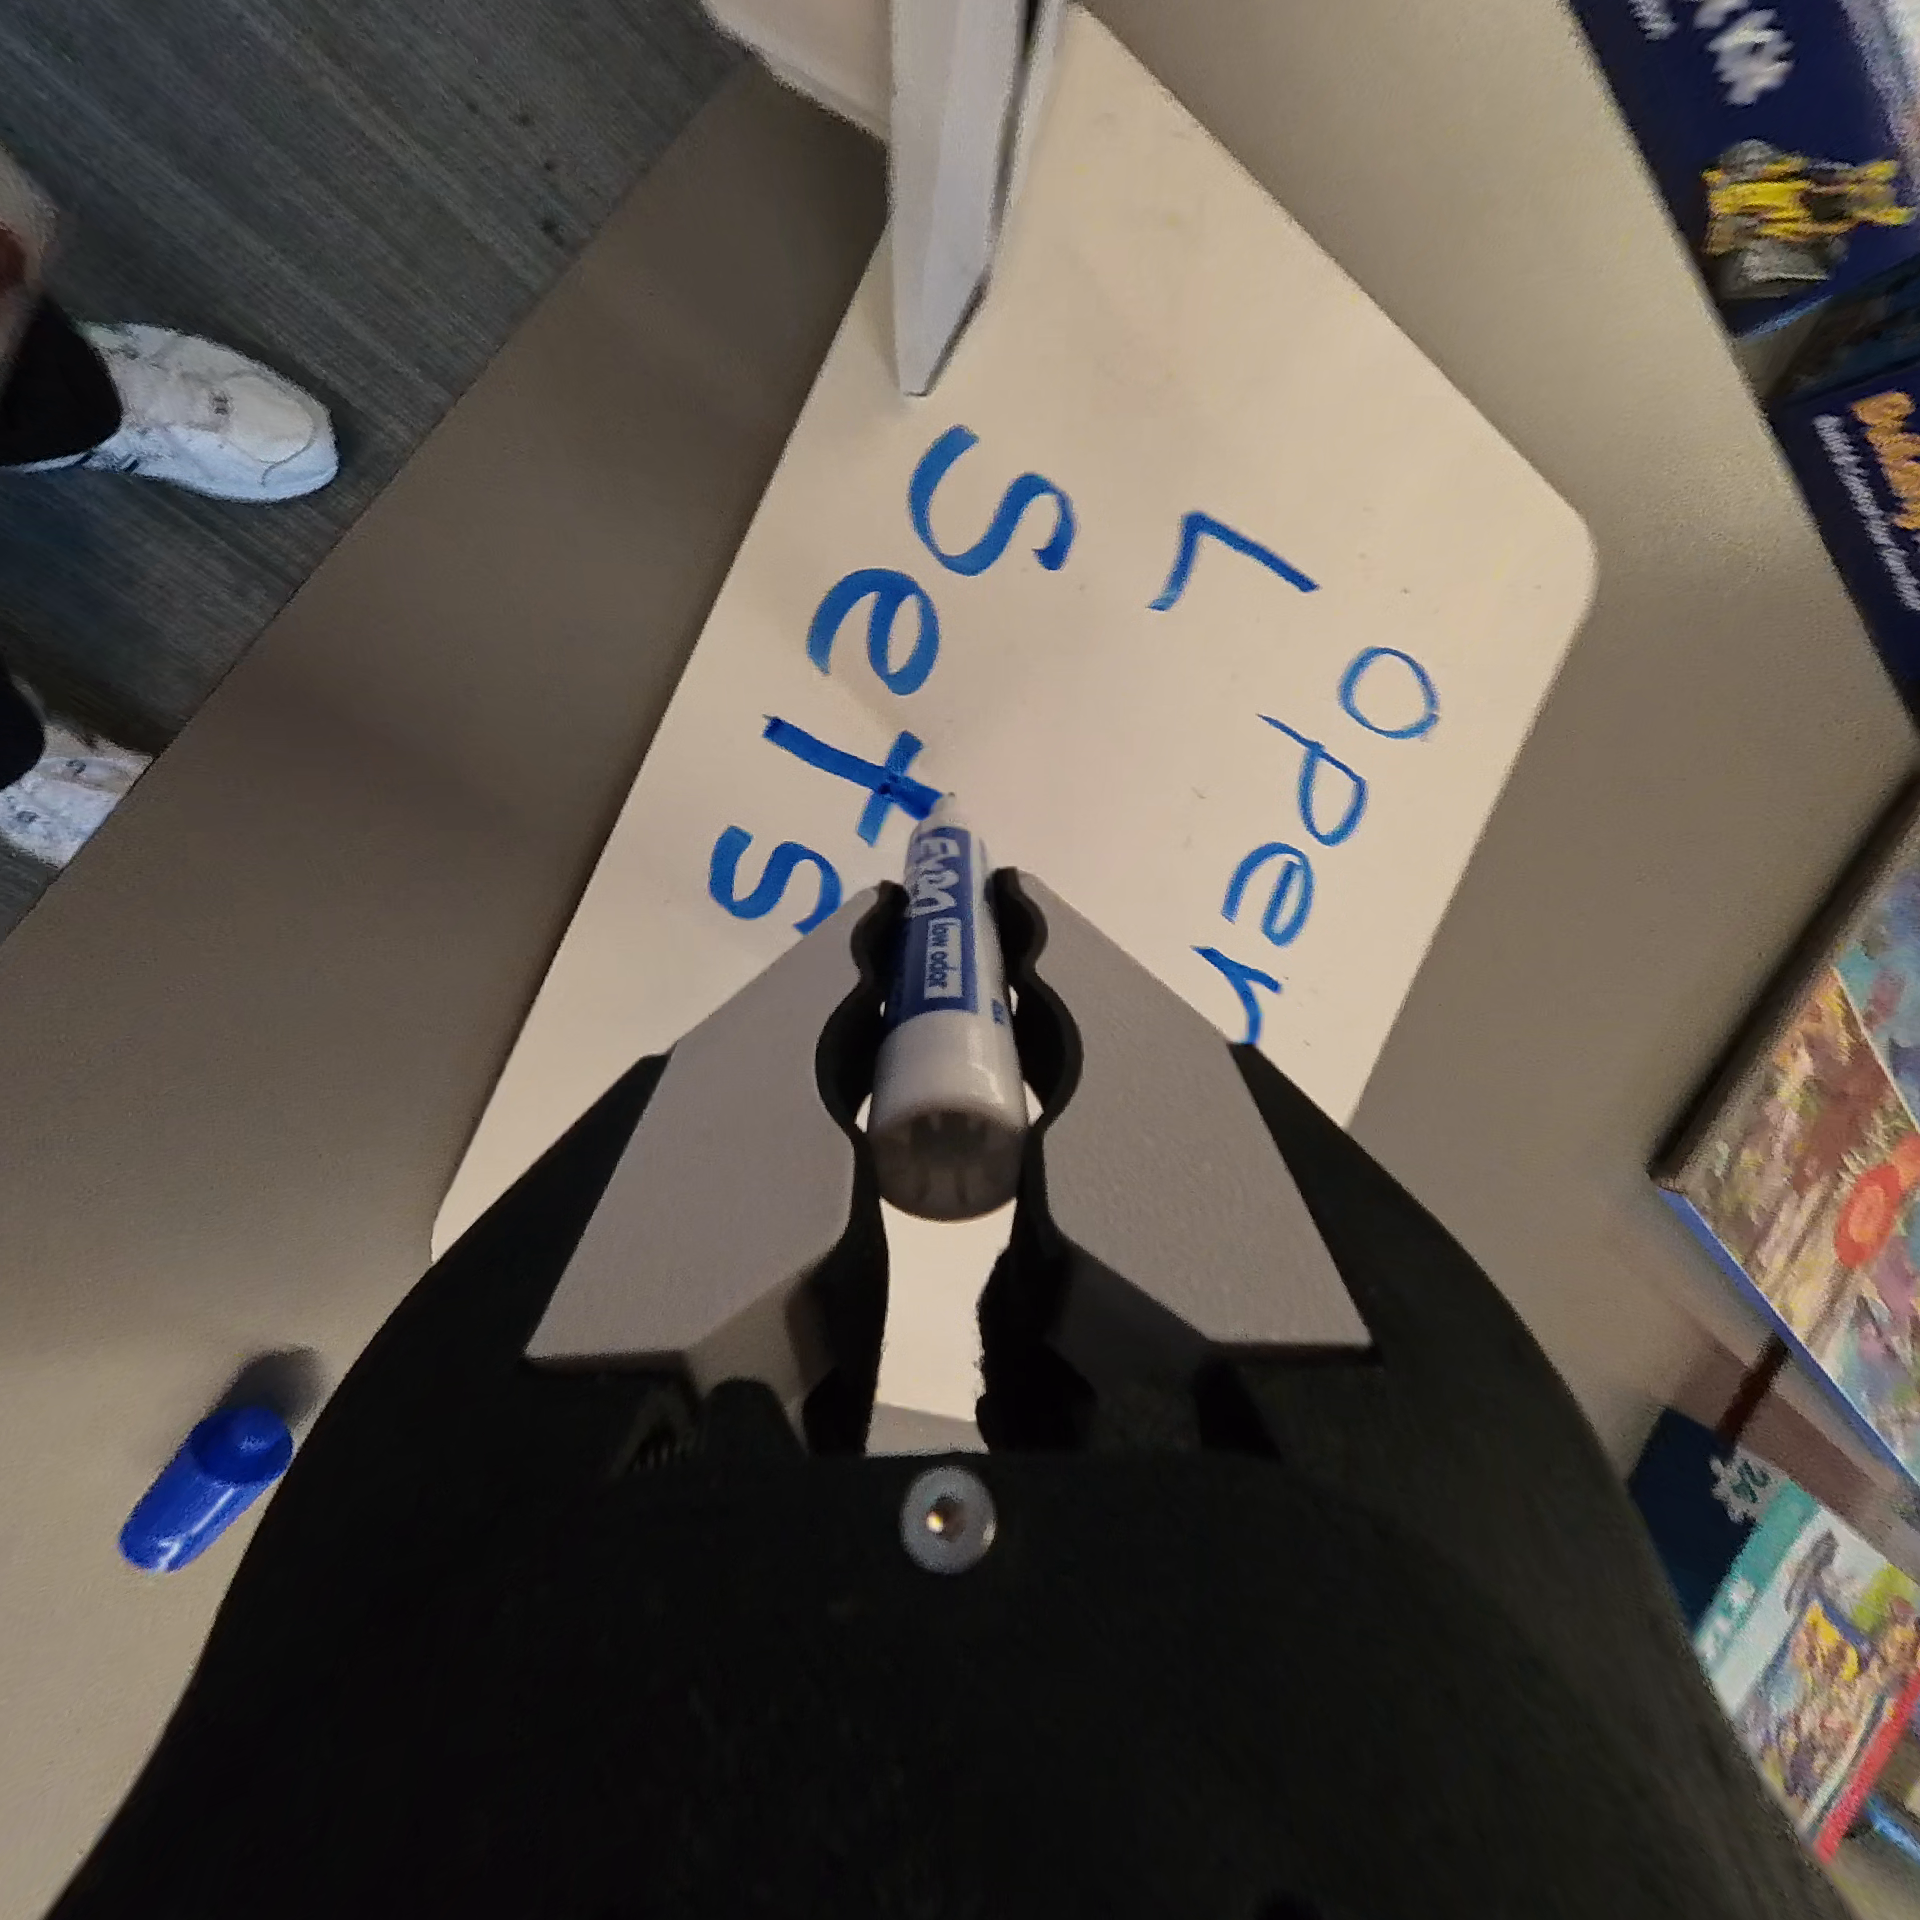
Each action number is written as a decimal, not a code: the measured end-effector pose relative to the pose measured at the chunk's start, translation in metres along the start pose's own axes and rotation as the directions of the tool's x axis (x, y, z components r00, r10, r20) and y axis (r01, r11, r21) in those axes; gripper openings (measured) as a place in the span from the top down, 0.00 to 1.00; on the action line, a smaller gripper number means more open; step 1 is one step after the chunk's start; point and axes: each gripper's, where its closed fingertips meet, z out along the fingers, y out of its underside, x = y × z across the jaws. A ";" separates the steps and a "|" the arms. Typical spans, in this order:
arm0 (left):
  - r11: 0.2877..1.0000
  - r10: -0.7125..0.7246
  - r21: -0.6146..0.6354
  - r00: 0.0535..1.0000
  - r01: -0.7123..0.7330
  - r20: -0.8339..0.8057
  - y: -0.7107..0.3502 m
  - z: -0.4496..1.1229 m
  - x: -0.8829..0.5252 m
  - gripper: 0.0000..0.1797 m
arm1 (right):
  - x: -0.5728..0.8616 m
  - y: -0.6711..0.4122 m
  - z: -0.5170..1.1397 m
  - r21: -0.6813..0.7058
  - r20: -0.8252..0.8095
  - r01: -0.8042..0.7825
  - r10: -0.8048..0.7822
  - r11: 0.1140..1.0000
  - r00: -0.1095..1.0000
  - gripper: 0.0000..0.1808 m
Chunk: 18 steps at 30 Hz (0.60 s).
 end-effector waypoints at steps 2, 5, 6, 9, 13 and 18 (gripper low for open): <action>1.000 -0.002 0.003 1.000 0.002 0.002 0.000 0.000 0.000 1.00 | 0.010 -0.006 -0.018 0.055 -0.062 -0.112 0.115 0.992 0.991 0.90; 0.999 0.028 0.018 0.999 -0.028 0.034 0.000 -0.003 -0.001 1.00 | 0.019 -0.008 -0.048 0.166 -0.184 -0.393 0.420 0.905 0.889 0.90; 0.997 0.064 0.035 0.997 -0.065 0.038 -0.002 -0.006 0.002 1.00 | 0.016 -0.009 -0.053 0.202 -0.211 -0.483 0.520 0.852 0.828 0.91; 0.984 0.154 0.080 0.984 -0.161 0.089 -0.008 -0.026 0.008 1.00 | 0.001 -0.025 -0.050 0.278 -0.245 -0.632 0.689 0.724 0.682 0.91; 0.960 0.248 0.085 0.952 -0.267 0.181 -0.019 -0.044 -0.004 1.00 | 0.007 -0.036 -0.027 0.293 -0.293 -0.725 0.780 0.624 0.553 0.91; 0.959 0.276 0.009 0.938 -0.284 0.211 -0.015 -0.041 -0.020 1.00 | 0.038 -0.033 0.010 0.234 -0.296 -0.775 0.802 0.587 0.518 0.91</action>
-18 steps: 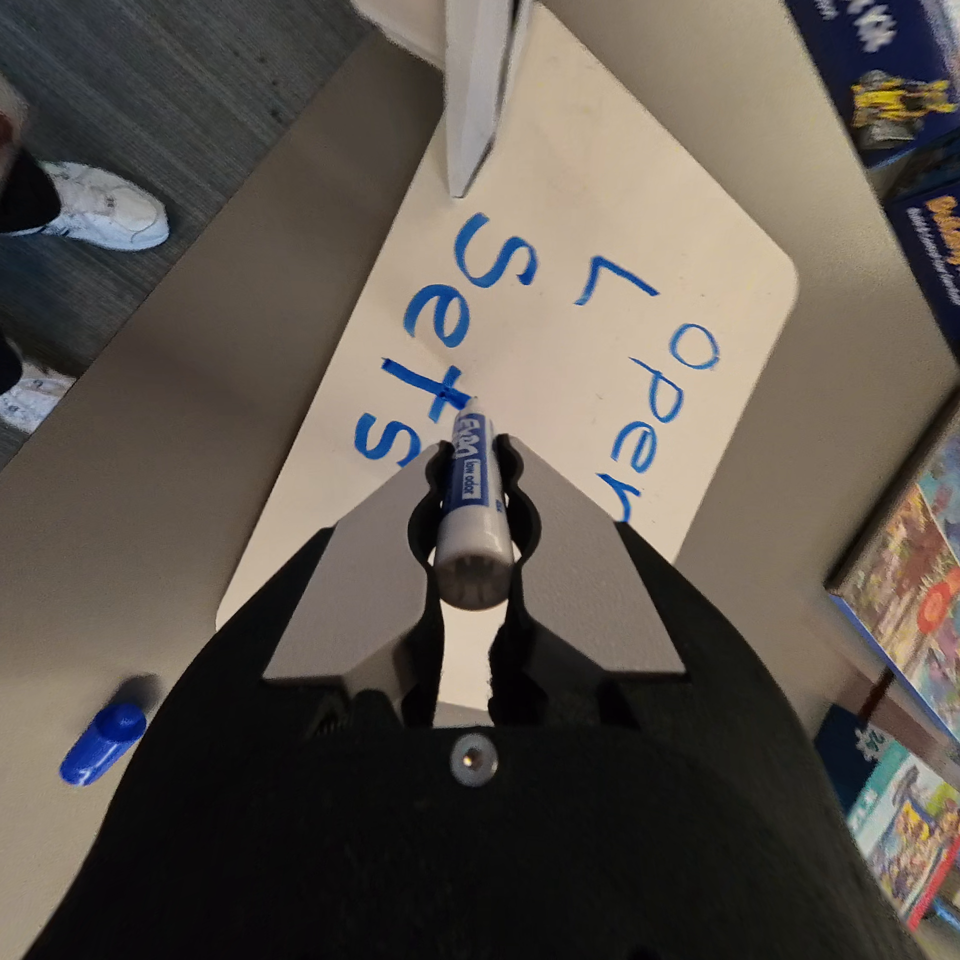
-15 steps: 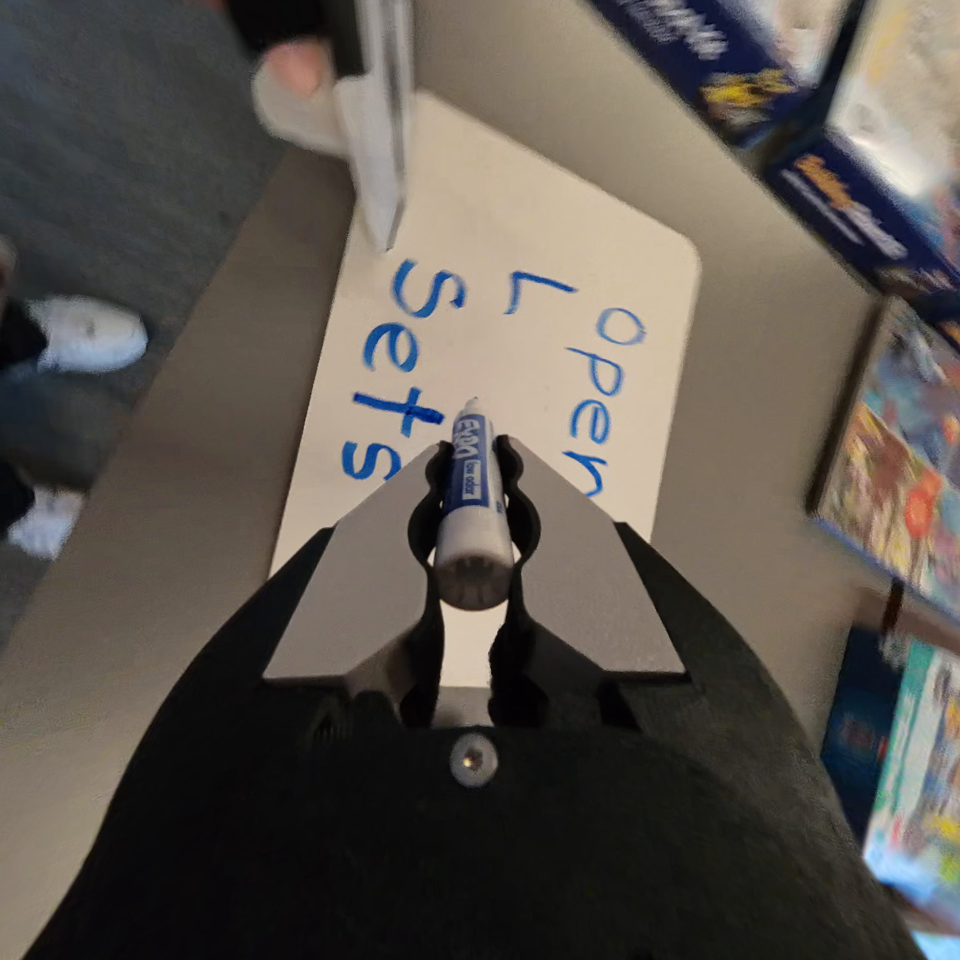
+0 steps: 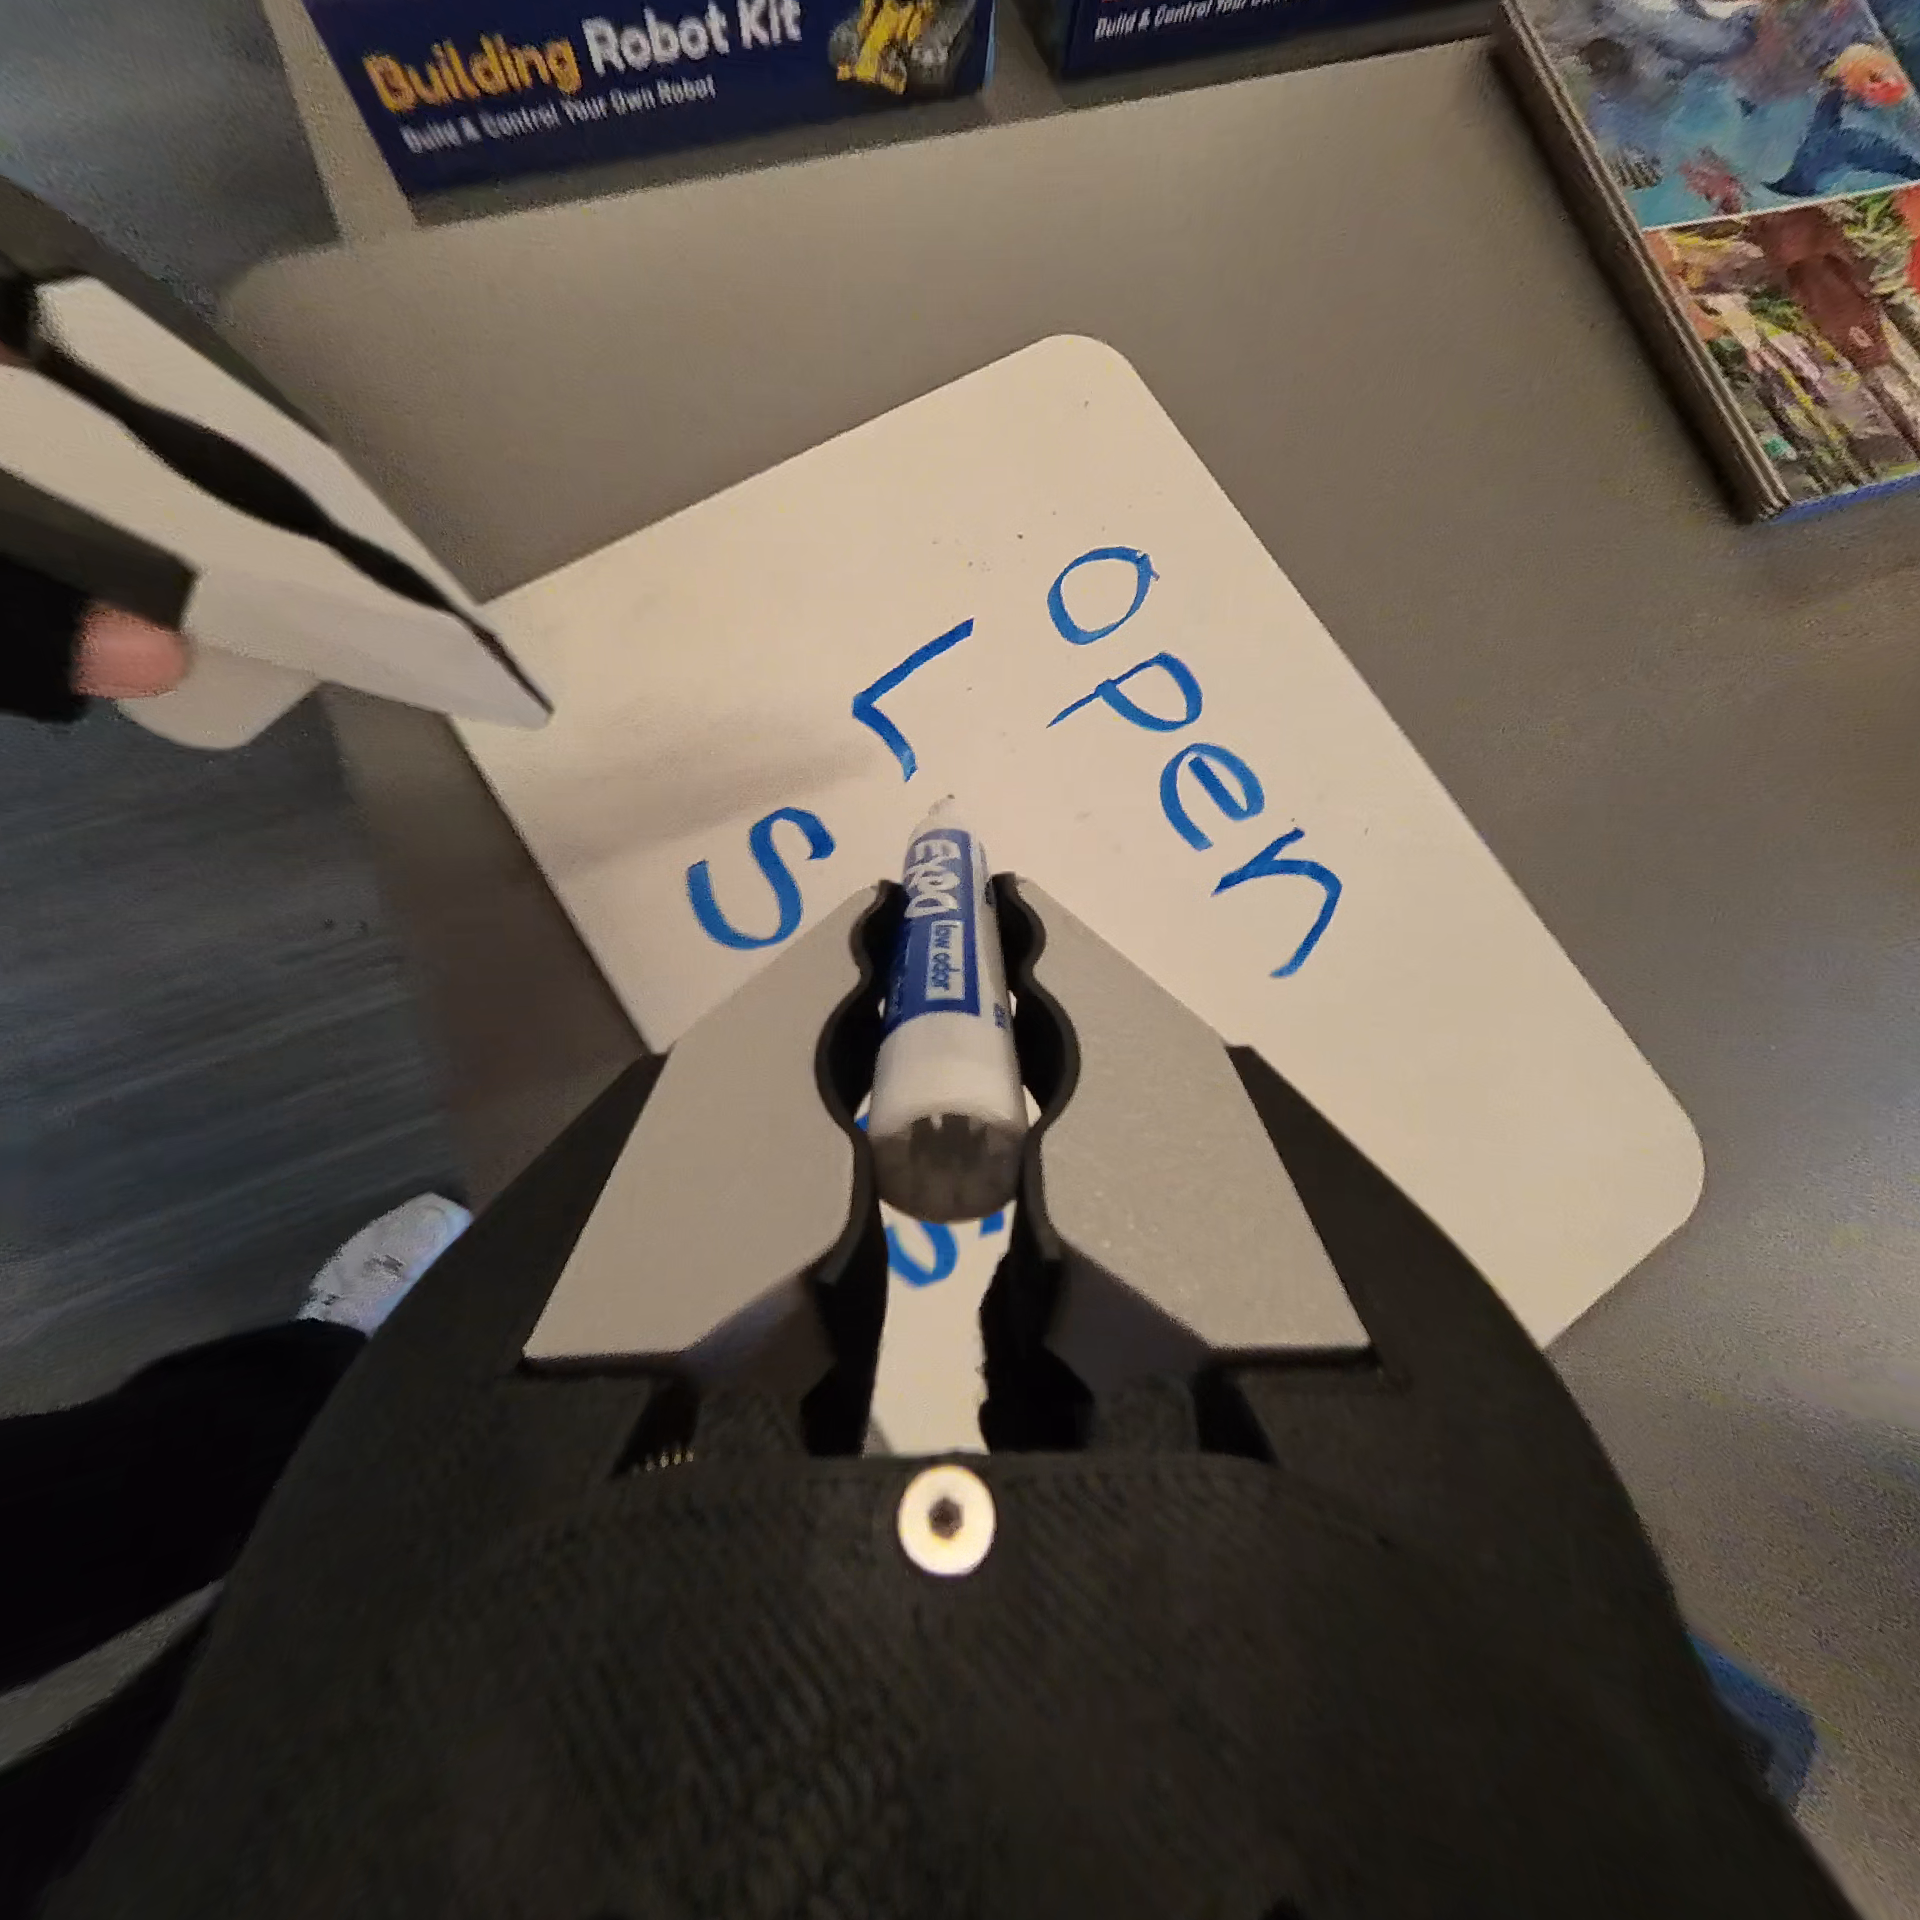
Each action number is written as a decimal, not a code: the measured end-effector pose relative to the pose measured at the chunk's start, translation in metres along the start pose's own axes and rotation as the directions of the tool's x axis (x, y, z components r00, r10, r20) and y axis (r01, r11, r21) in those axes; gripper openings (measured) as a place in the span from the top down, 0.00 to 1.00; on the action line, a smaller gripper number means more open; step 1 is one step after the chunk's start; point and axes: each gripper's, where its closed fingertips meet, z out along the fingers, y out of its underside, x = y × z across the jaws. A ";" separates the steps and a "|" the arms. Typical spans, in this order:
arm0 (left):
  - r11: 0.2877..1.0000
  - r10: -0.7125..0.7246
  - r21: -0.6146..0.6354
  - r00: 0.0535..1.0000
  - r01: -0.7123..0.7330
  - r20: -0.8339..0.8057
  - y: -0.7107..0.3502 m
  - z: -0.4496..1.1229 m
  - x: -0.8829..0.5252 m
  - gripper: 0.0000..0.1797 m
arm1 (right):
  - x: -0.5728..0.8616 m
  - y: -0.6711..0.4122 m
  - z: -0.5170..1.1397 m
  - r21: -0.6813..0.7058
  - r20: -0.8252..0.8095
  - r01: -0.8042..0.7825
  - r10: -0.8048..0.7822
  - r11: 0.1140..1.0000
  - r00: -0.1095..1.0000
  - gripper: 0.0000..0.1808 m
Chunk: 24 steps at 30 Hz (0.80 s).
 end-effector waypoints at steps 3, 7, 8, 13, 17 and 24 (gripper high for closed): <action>0.999 -0.004 -0.035 1.000 0.004 0.015 0.009 0.006 -0.004 1.00 | 0.009 -0.004 0.019 -0.056 -0.018 0.063 -0.064 0.996 0.998 0.90; 0.998 -0.041 -0.040 0.999 0.041 -0.021 0.013 0.007 0.001 1.00 | 0.013 -0.005 0.034 -0.124 0.017 0.051 -0.050 0.991 0.999 0.90; 0.998 -0.046 -0.047 0.999 0.045 -0.024 0.013 0.007 0.001 1.00 | 0.014 -0.006 0.036 -0.136 0.018 0.054 -0.052 0.989 0.999 0.90; 0.994 -0.056 -0.102 0.996 0.049 -0.067 0.016 0.007 0.005 1.00 | 0.024 -0.022 0.031 -0.109 0.038 0.255 -0.252 0.961 0.967 0.90; 0.990 -0.054 -0.138 0.993 0.039 -0.107 0.018 0.007 0.007 1.00 | 0.017 -0.027 0.029 -0.002 0.254 0.522 -0.505 0.853 0.825 0.90; 0.984 -0.046 -0.176 0.992 0.024 -0.121 0.018 0.004 0.005 1.00 | 0.026 -0.024 0.038 0.047 0.390 0.735 -0.690 0.677 0.610 0.90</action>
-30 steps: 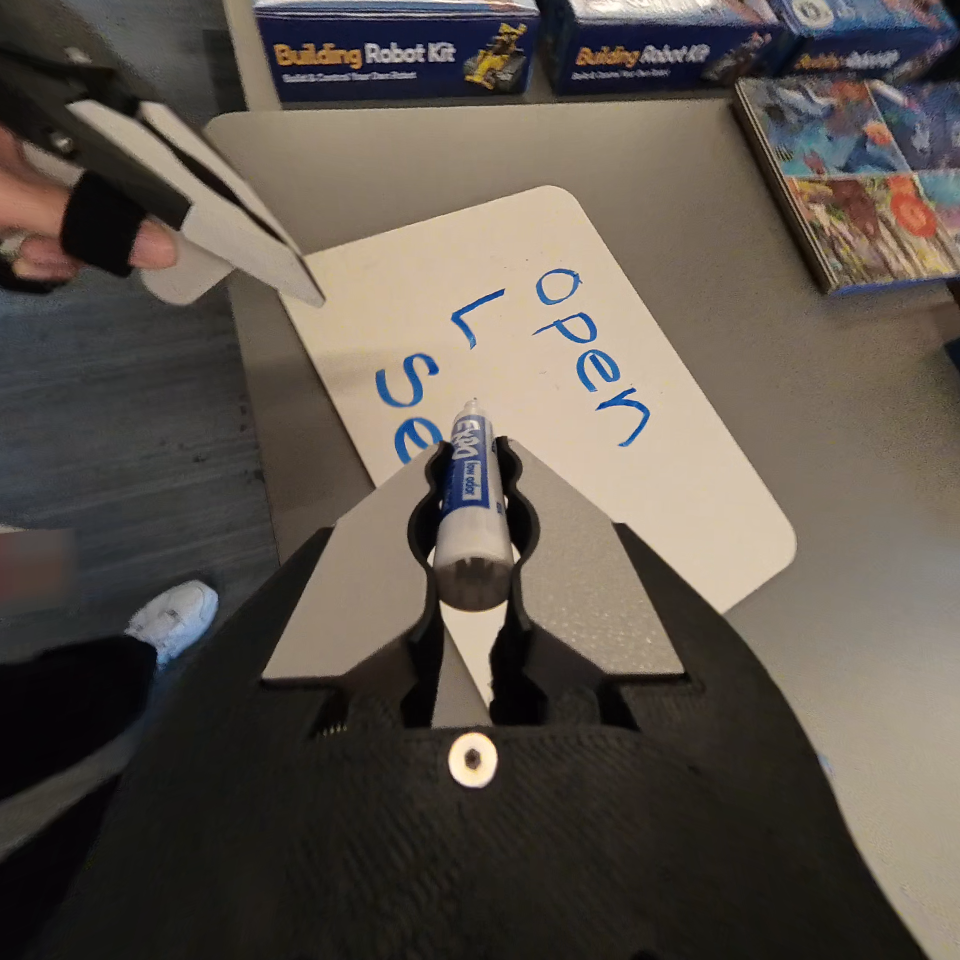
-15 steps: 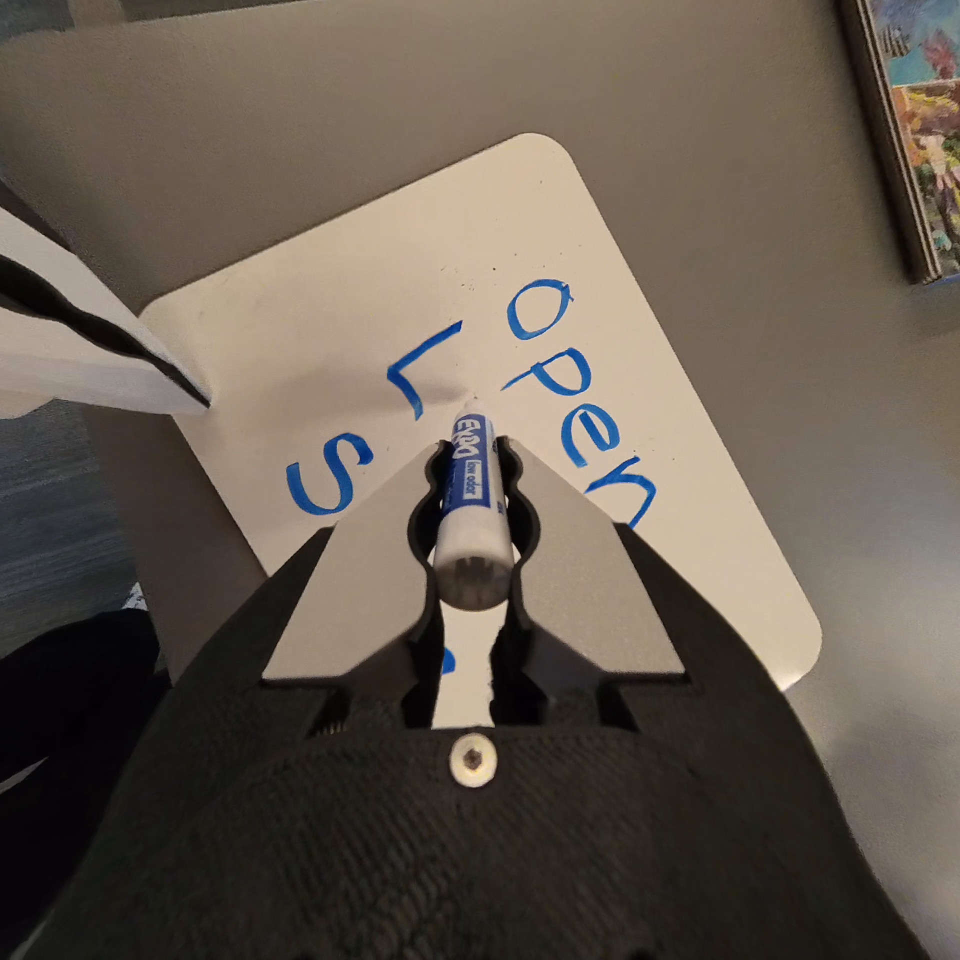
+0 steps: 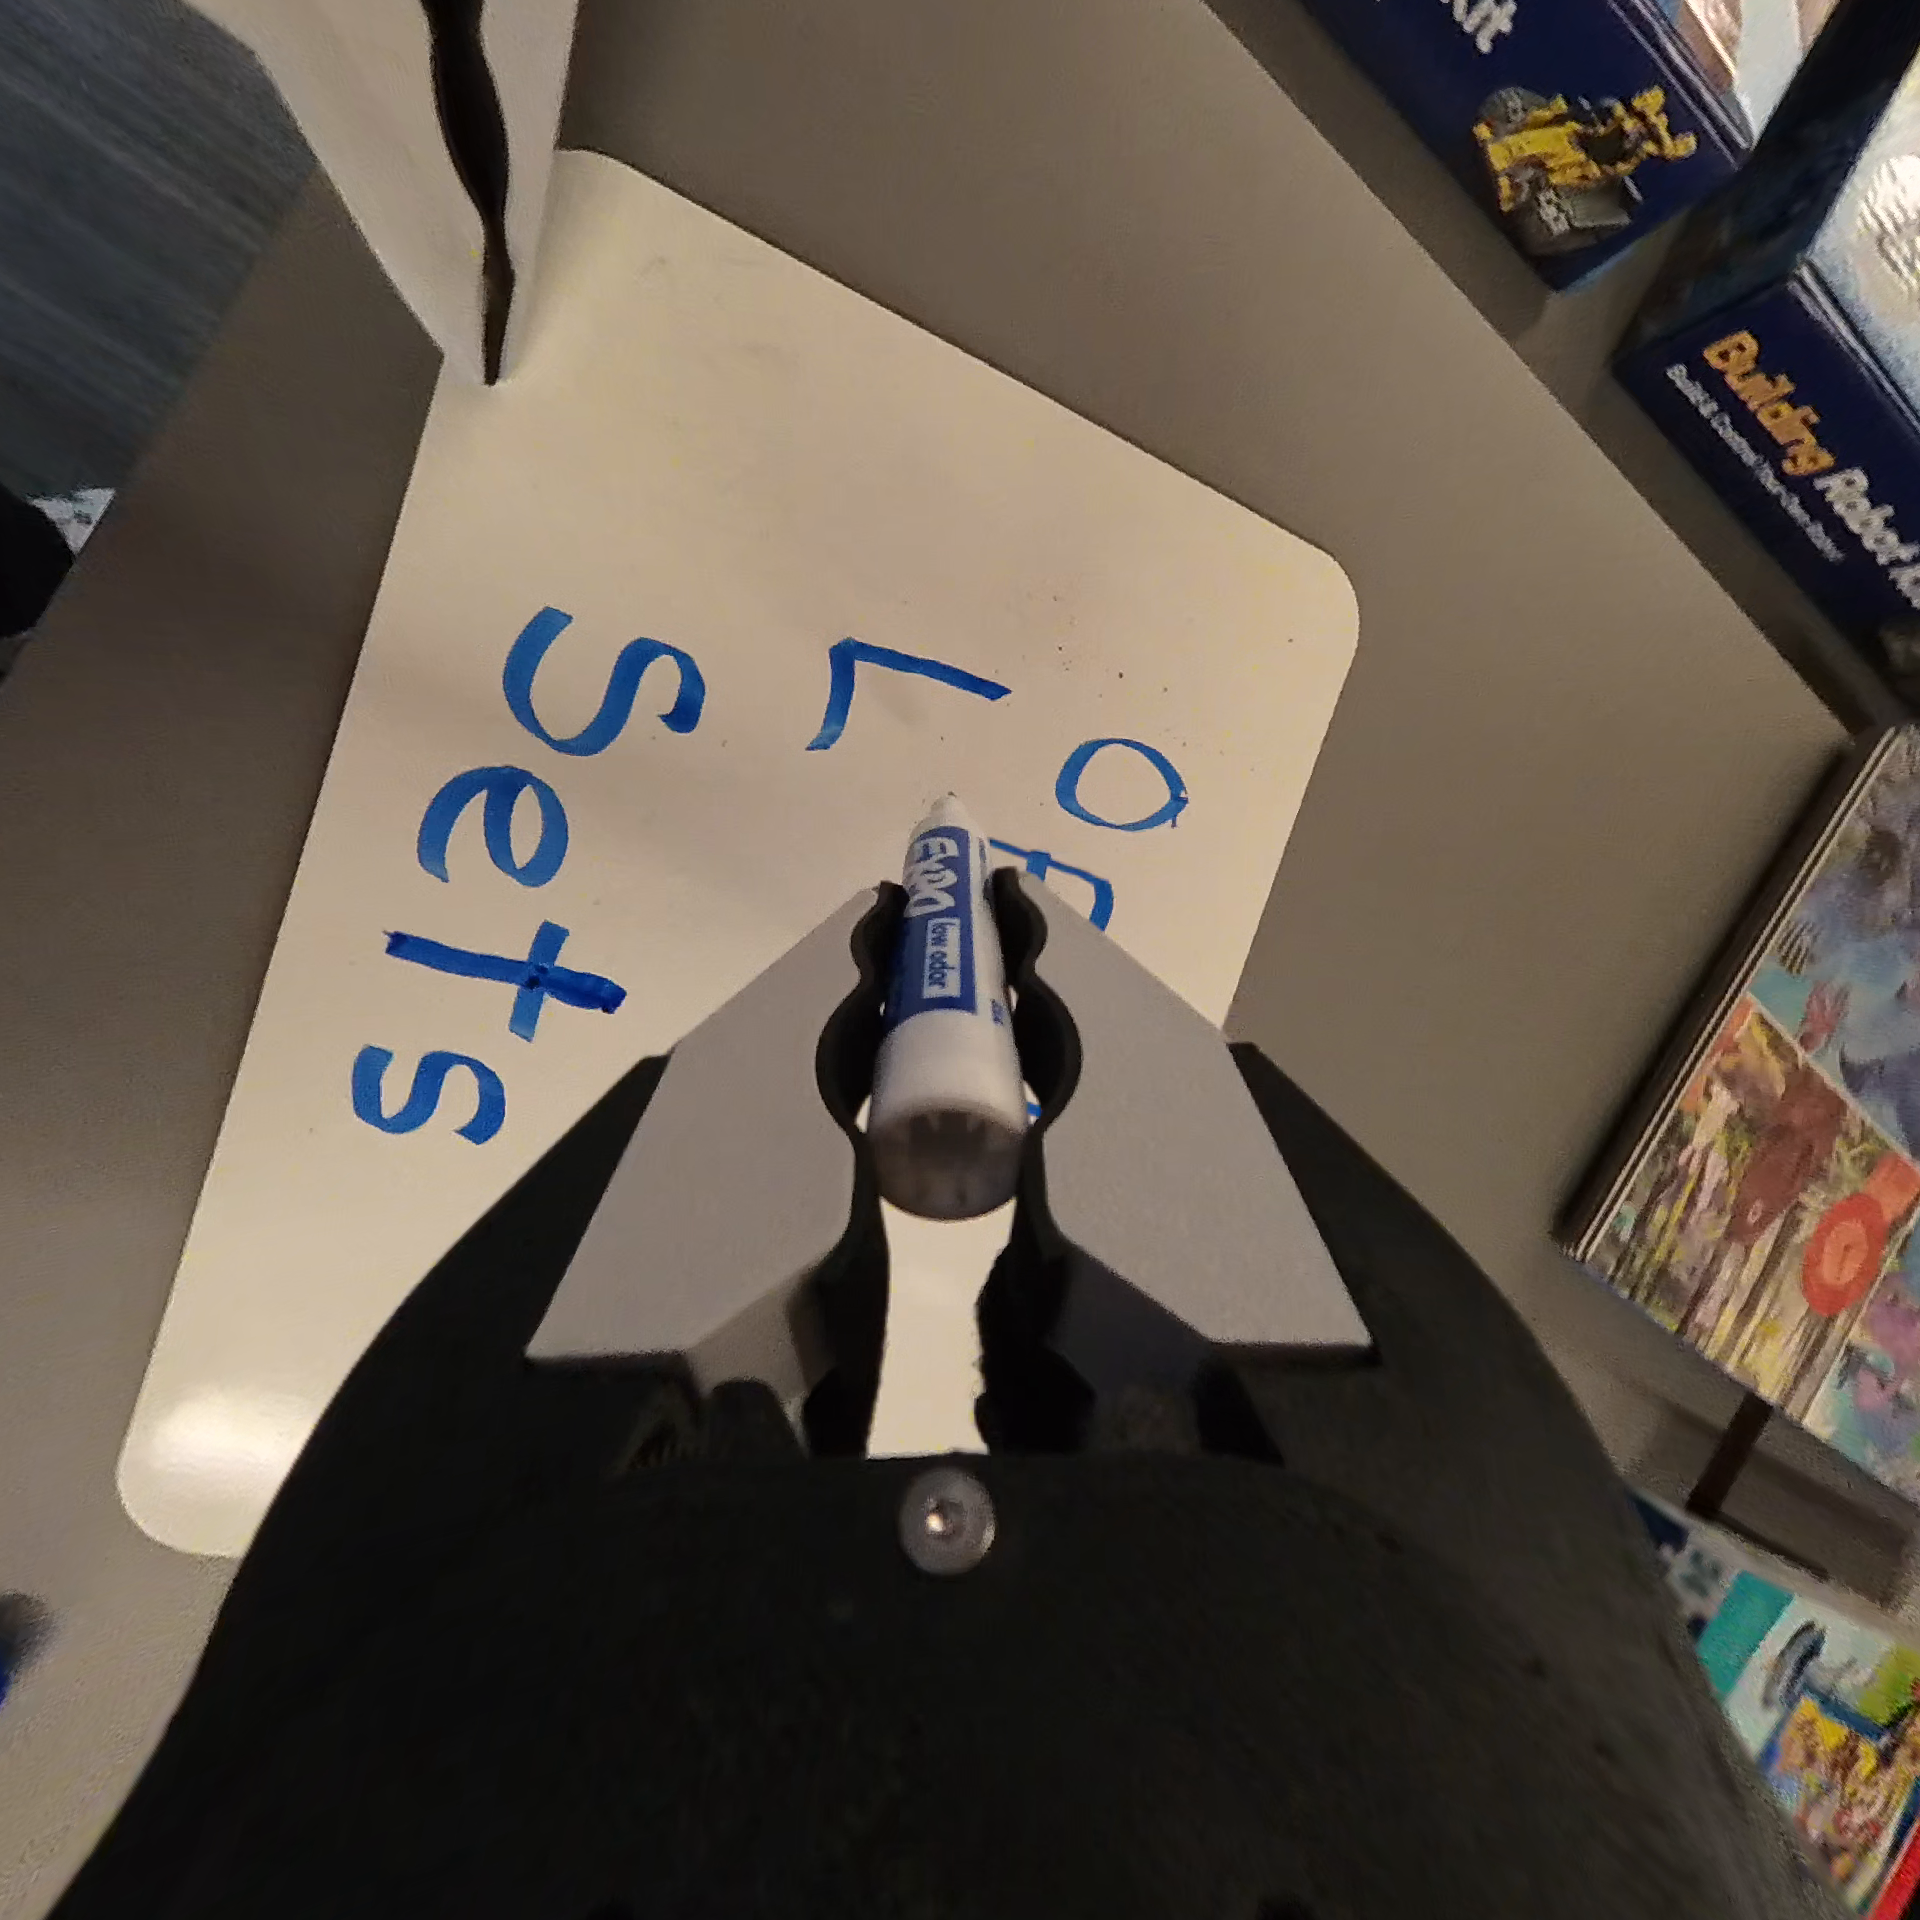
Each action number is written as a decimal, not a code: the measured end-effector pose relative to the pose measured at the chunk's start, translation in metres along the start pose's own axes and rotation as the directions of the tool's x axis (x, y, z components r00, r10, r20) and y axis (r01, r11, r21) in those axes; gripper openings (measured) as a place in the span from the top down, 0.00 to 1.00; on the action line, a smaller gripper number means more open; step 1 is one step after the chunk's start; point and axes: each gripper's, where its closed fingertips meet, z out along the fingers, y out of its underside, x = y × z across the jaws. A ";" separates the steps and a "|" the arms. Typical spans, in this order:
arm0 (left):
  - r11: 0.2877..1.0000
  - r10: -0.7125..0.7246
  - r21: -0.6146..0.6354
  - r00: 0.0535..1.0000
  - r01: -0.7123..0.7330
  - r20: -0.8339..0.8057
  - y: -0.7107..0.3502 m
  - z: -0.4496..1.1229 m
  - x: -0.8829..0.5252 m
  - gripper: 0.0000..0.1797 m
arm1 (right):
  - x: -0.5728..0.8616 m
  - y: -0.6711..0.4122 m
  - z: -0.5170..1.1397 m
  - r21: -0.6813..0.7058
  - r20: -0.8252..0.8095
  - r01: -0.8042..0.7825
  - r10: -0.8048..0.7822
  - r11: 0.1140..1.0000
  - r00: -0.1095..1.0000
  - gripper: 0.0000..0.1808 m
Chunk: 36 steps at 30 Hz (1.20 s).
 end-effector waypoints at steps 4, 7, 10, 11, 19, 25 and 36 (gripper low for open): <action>1.000 -0.009 0.004 1.000 0.009 0.001 0.000 0.000 0.000 1.00 | -0.001 0.007 0.003 -0.035 0.029 0.072 -0.071 0.997 0.997 0.90; 1.000 -0.011 0.010 1.000 0.011 0.003 0.000 0.000 0.000 1.00 | -0.001 0.008 0.004 -0.034 0.034 0.086 -0.085 0.996 0.996 0.91; 1.000 -0.011 0.011 1.000 0.011 0.002 0.000 0.000 0.000 1.00 | 0.000 0.009 0.006 -0.037 0.040 0.098 -0.097 0.994 0.994 0.90; 1.000 -0.010 0.010 1.000 0.010 0.002 0.000 0.000 0.000 1.00 | 0.000 0.008 0.006 -0.035 0.043 0.103 -0.101 0.994 0.994 0.90; 1.000 -0.001 0.007 1.000 0.001 0.009 0.000 0.000 0.000 1.00 | 0.001 0.010 0.009 -0.041 0.045 0.119 -0.117 0.992 0.992 0.91; 1.000 -0.004 0.010 1.000 0.004 0.009 0.001 0.000 0.000 1.00 | 0.002 0.014 0.011 -0.052 0.042 0.129 -0.127 0.990 0.991 0.91; 1.000 -0.009 0.012 1.000 0.009 0.008 0.000 0.001 0.001 1.00 | -0.001 0.014 0.012 -0.045 0.060 0.135 -0.132 0.990 0.989 0.90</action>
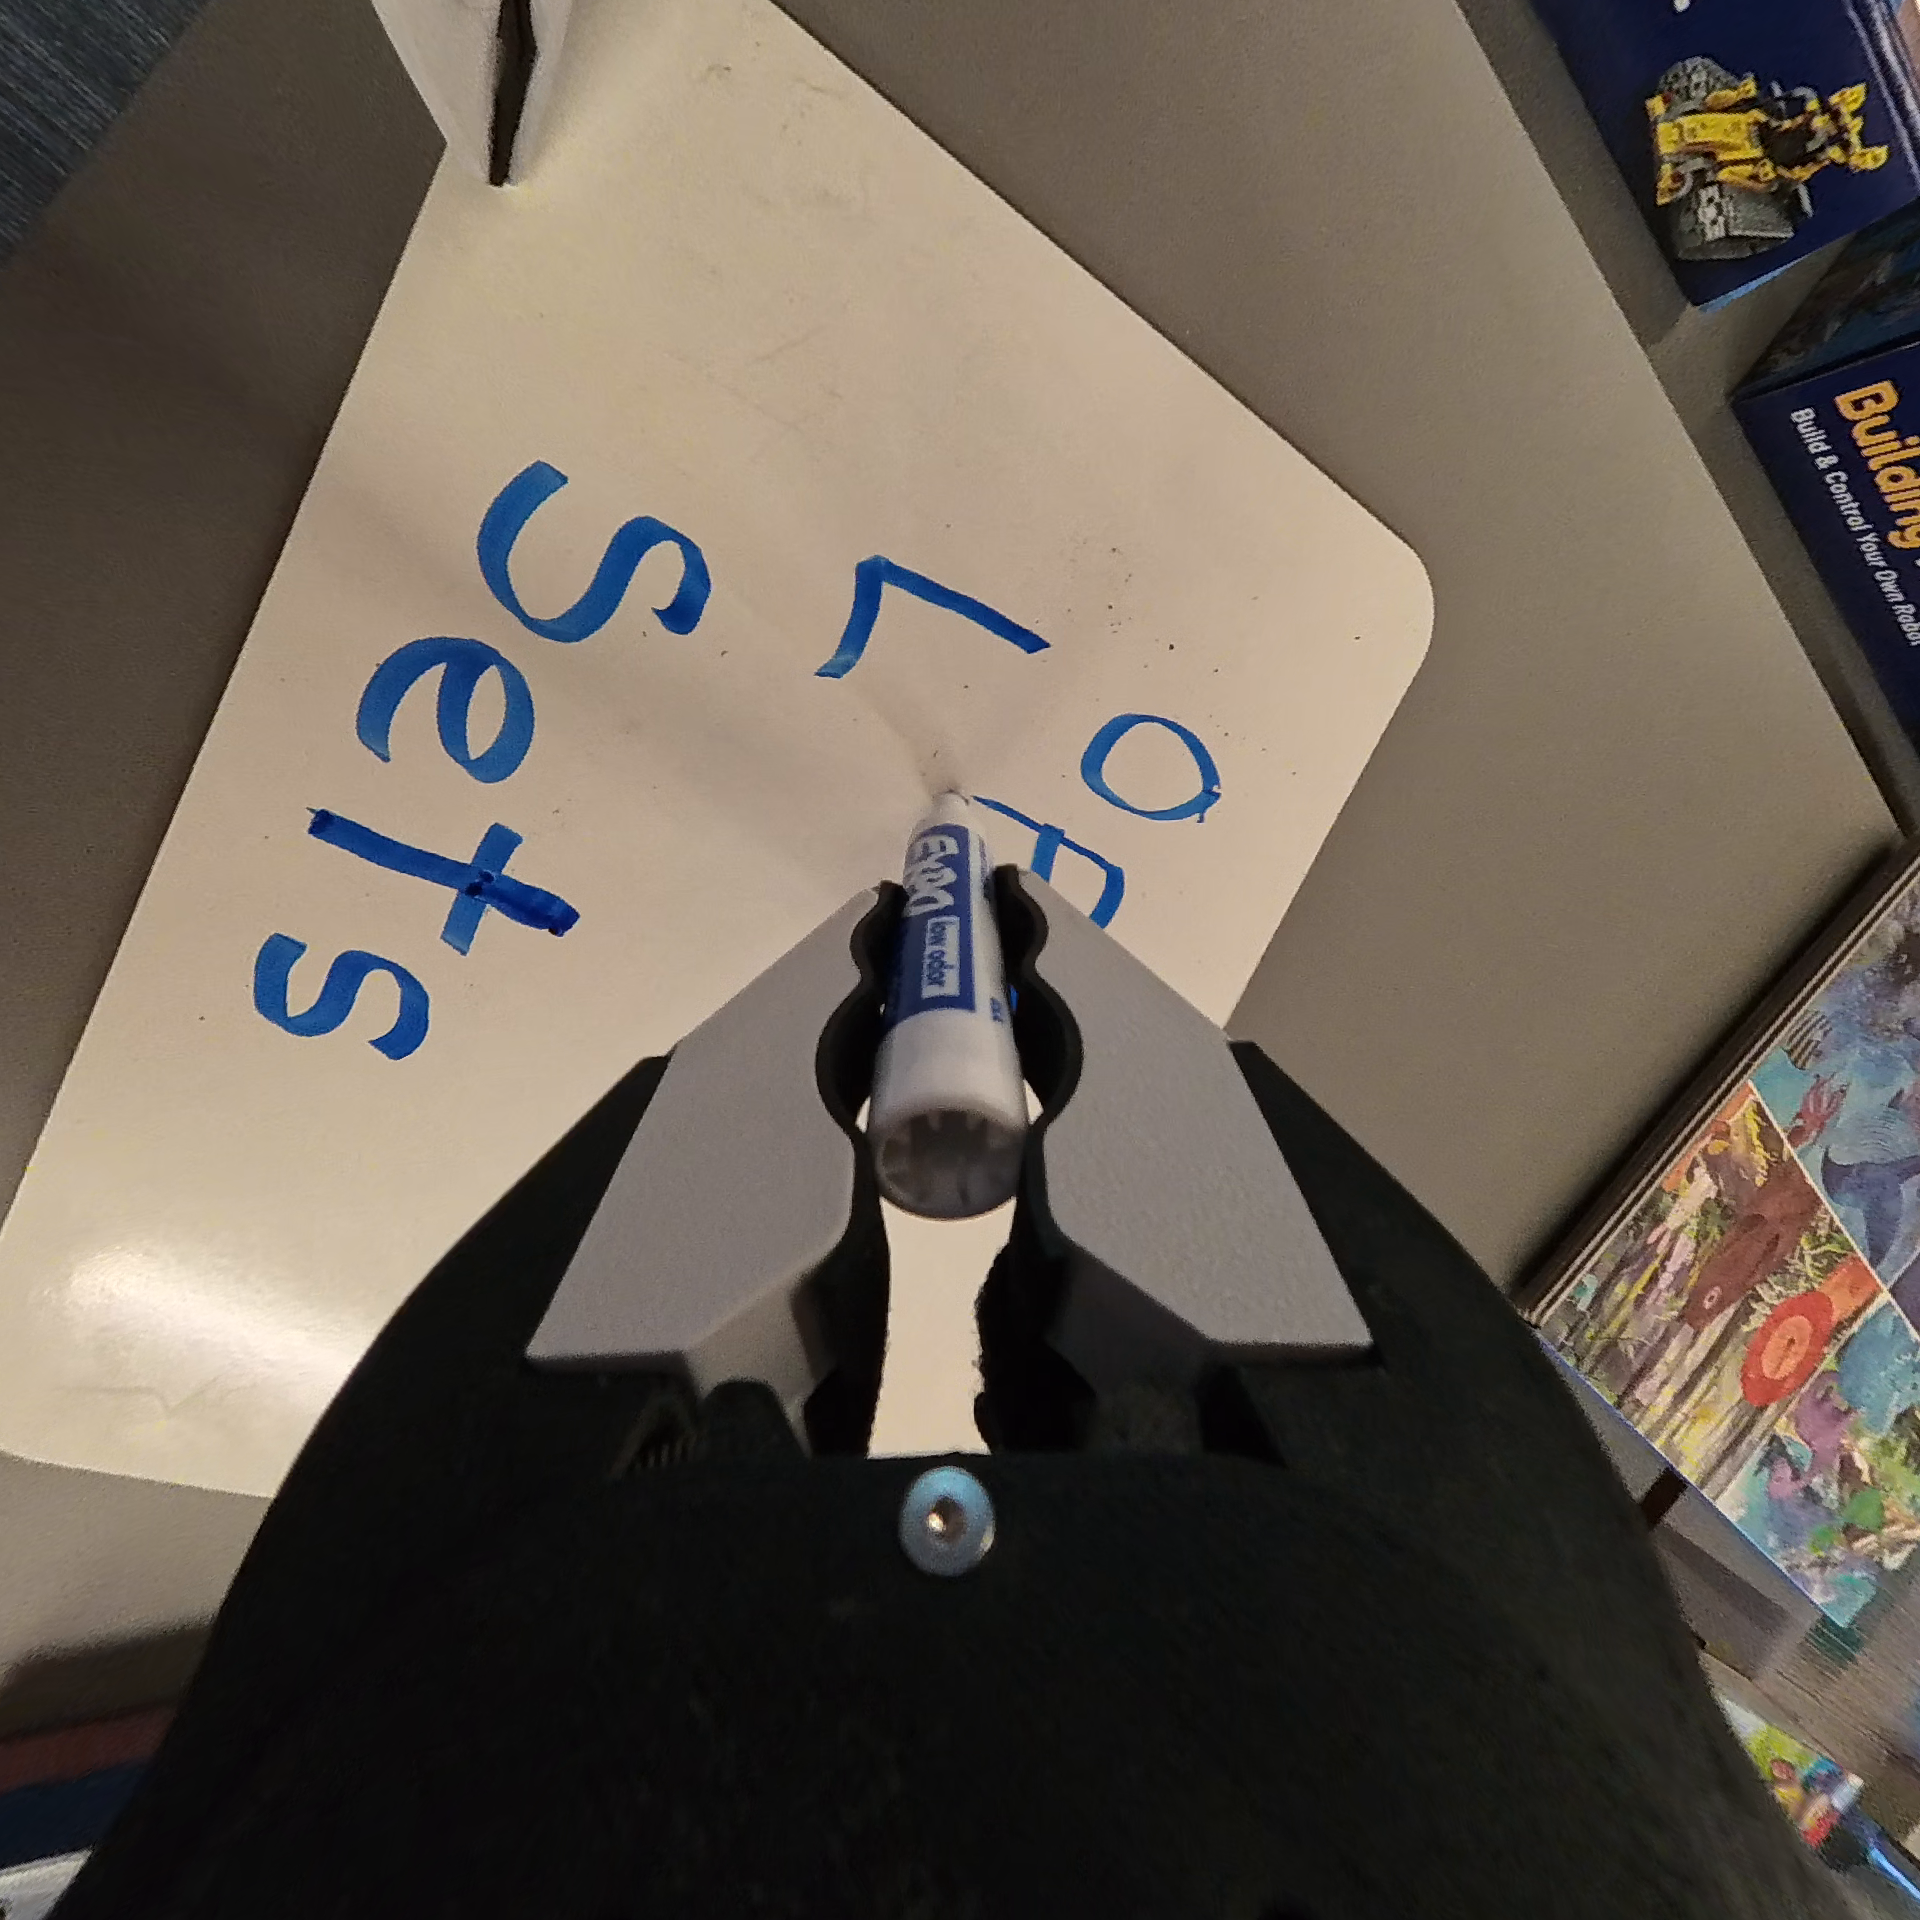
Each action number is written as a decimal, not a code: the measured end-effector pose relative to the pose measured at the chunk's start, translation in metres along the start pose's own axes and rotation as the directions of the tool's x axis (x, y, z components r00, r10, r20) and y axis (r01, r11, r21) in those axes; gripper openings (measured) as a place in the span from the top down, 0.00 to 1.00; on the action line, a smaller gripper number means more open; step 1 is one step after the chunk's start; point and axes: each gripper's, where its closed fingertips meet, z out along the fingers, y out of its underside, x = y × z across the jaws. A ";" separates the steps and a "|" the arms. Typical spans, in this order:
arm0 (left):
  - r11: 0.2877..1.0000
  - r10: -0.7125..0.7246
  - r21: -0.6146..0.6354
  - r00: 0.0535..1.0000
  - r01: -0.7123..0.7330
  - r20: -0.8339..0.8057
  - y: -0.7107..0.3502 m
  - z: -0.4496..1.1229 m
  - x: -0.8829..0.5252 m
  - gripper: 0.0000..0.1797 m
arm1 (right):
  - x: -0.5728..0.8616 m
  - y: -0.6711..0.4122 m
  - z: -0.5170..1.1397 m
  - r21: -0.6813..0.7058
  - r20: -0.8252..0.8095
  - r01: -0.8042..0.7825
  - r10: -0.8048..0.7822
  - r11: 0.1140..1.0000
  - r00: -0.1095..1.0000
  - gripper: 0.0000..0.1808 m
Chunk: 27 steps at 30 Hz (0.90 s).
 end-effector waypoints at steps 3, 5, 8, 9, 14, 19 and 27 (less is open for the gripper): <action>1.000 0.002 -0.002 1.000 -0.002 0.001 0.000 0.000 0.000 1.00 | -0.004 -0.003 0.000 0.011 0.014 -0.001 0.001 1.000 1.000 0.90; 1.000 0.000 -0.002 1.000 0.000 -0.001 0.000 0.001 0.000 1.00 | -0.008 -0.005 0.000 0.017 0.024 -0.001 0.000 1.000 1.000 0.90; 1.000 -0.001 -0.002 1.000 0.001 -0.002 0.000 0.001 0.000 1.00 | -0.014 -0.009 0.000 0.025 0.036 0.004 -0.005 1.000 0.999 0.91; 1.000 -0.001 -0.001 1.000 0.001 -0.002 0.000 0.001 0.000 1.00 | -0.016 -0.011 0.000 0.027 0.040 0.006 -0.007 1.000 0.999 0.91; 1.000 -0.001 -0.002 1.000 0.001 -0.003 0.000 0.001 0.000 1.00 | -0.025 -0.016 -0.001 0.036 0.051 0.009 -0.011 0.999 0.999 0.90; 1.000 -0.002 -0.002 1.000 0.002 -0.003 0.000 0.001 0.000 1.00 | -0.030 -0.019 -0.001 0.043 0.047 -0.004 0.002 0.999 0.999 0.90; 1.000 -0.013 0.009 1.000 0.013 -0.017 0.000 0.002 0.001 1.00 | 0.006 -0.010 -0.036 0.163 -0.258 -0.515 0.540 0.842 0.801 0.90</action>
